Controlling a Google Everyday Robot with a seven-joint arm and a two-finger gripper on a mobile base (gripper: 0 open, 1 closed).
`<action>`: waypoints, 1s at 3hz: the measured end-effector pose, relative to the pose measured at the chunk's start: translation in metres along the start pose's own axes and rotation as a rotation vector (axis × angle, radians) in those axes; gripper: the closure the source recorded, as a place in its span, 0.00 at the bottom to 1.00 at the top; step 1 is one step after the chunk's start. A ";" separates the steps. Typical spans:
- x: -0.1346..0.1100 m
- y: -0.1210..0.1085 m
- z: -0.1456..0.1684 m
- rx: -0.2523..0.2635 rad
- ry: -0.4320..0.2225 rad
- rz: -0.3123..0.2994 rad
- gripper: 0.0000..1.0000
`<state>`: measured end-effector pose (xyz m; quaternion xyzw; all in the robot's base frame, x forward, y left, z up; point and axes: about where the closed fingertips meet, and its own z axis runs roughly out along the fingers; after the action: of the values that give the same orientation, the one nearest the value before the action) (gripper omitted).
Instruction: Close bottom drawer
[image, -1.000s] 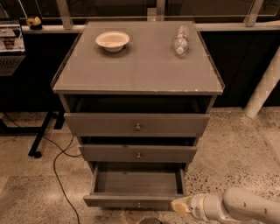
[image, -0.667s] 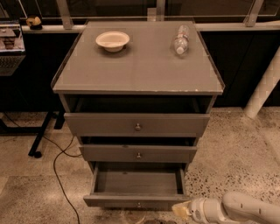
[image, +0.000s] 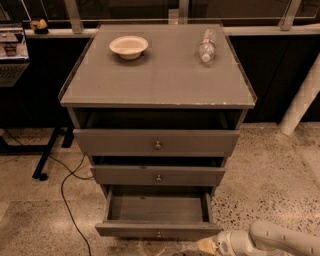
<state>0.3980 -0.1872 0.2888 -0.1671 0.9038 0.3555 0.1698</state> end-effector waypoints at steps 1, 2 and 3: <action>0.000 0.000 0.000 0.000 0.000 0.000 1.00; 0.012 -0.017 0.016 0.011 0.006 0.060 1.00; 0.027 -0.044 0.038 0.015 -0.007 0.117 1.00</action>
Offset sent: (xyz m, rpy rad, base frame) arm 0.0006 -0.0098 -0.0648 -0.0071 0.1084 -0.1118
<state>0.4002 -0.1962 0.2253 -0.1117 0.9141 0.3586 0.1529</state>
